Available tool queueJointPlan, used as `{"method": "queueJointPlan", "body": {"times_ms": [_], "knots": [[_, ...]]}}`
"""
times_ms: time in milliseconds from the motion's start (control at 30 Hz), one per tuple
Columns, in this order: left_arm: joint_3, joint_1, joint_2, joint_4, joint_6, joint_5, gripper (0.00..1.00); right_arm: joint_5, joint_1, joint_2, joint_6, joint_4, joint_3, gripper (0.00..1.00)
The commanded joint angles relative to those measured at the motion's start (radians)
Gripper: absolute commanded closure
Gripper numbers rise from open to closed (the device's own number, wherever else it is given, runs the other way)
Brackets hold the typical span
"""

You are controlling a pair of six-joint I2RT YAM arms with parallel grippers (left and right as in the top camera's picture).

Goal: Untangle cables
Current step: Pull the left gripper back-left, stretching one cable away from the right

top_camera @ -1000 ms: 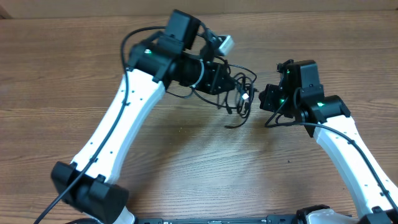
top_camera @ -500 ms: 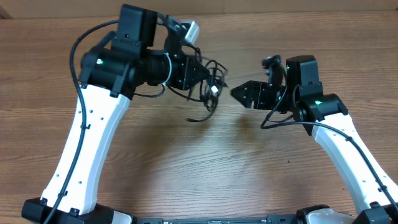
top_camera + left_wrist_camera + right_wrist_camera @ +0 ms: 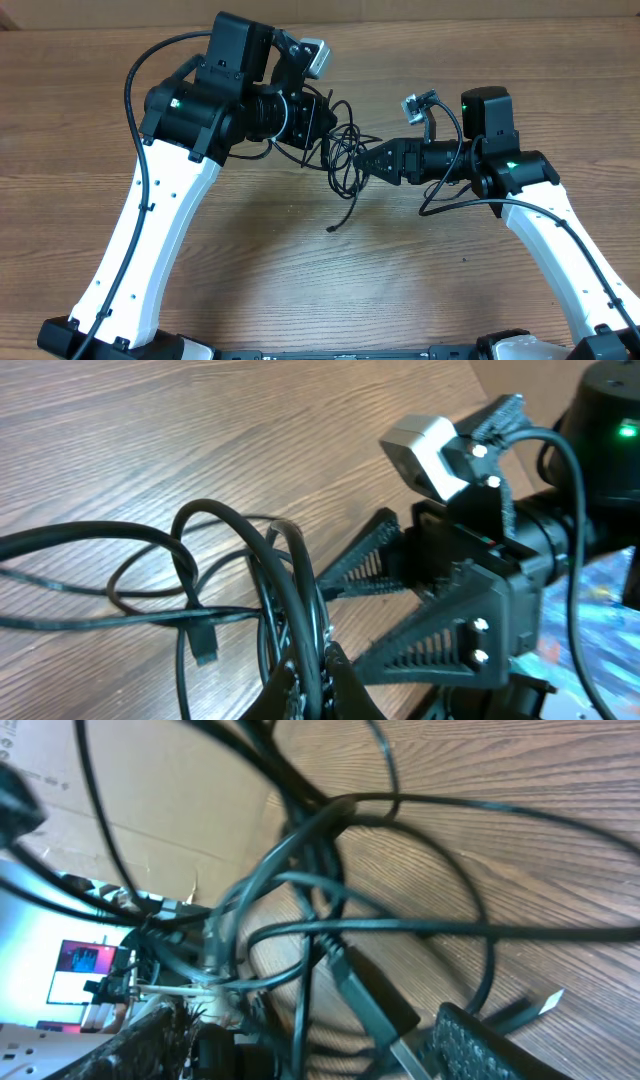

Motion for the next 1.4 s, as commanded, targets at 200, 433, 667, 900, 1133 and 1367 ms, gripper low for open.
{"method": "queueJointPlan", "body": {"times_ms": [200, 433, 667, 900, 1133, 1367], "knots": [[0.017, -0.011, -0.002, 0.012, -0.011, -0.020, 0.96, -0.035, 0.001, -0.003, -0.011, 0.011, 0.025, 0.22], [0.017, -0.050, -0.002, 0.079, -0.011, 0.124, 0.96, 0.040, 0.001, -0.002, -0.011, 0.043, 0.025, 0.28], [0.018, -0.053, -0.002, 0.098, -0.011, 0.197, 0.96, 0.154, 0.001, -0.002, -0.011, 0.034, 0.025, 0.53], [0.018, -0.052, -0.002, 0.081, 0.017, 0.174, 0.96, 0.392, 0.001, -0.002, 0.000, -0.026, 0.025, 0.96], [0.017, -0.049, -0.002, -0.073, -0.050, -0.460, 0.96, 1.025, 0.000, -0.002, 0.181, -0.241, 0.025, 0.96], [0.018, 0.047, -0.003, -0.129, -0.147, -0.682, 0.96, 1.221, 0.000, -0.003, 0.174, -0.306, 0.025, 0.96]]}}
